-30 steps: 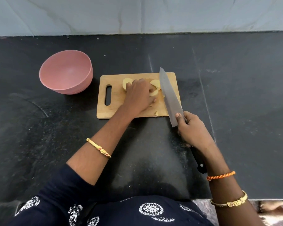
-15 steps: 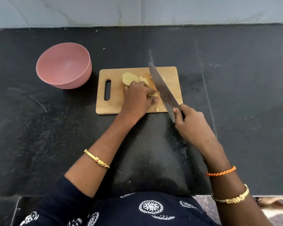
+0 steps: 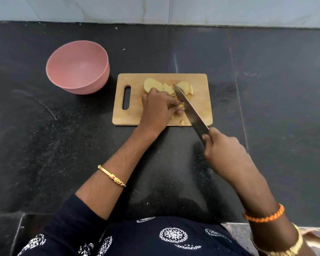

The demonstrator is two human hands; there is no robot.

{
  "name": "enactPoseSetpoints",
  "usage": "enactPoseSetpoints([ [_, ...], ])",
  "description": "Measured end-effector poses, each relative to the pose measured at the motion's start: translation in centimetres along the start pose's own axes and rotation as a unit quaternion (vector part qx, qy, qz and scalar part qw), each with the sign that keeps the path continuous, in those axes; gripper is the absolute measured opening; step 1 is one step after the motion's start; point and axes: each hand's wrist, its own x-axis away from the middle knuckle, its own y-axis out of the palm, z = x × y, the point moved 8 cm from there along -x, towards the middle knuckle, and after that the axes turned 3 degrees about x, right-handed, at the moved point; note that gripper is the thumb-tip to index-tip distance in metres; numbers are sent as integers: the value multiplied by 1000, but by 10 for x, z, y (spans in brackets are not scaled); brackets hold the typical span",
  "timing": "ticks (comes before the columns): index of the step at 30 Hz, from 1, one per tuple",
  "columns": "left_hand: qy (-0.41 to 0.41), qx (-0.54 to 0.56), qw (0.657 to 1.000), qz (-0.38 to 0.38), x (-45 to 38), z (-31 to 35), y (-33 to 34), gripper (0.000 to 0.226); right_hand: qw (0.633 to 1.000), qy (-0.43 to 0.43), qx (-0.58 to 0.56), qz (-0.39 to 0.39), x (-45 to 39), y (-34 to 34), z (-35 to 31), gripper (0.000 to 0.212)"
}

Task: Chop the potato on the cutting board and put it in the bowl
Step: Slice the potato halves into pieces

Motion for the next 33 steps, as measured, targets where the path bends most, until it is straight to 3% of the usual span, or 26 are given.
enactPoseSetpoints([
  [6, -21, -15, 999, 27, -1, -4, -7, 24, 991, -25, -100, 88, 0, -20, 1, 38],
  [15, -31, 49, 998, 32, 2, -5, -9, 23, 993, -22, -100, 66, -21, -7, -11, 37],
  [20, -36, 82, 996, 26, 2, -8, -6, 19, 996, -10, -66, 51, -24, -5, -15, 24],
  [29, -25, 26, 999, 39, 1, -5, -6, 20, 999, 3, -32, 14, -6, 6, -1, 22],
  [33, -29, 22, 999, 21, 0, -5, -4, 18, 996, -9, -71, 53, 8, -11, 3, 29],
])
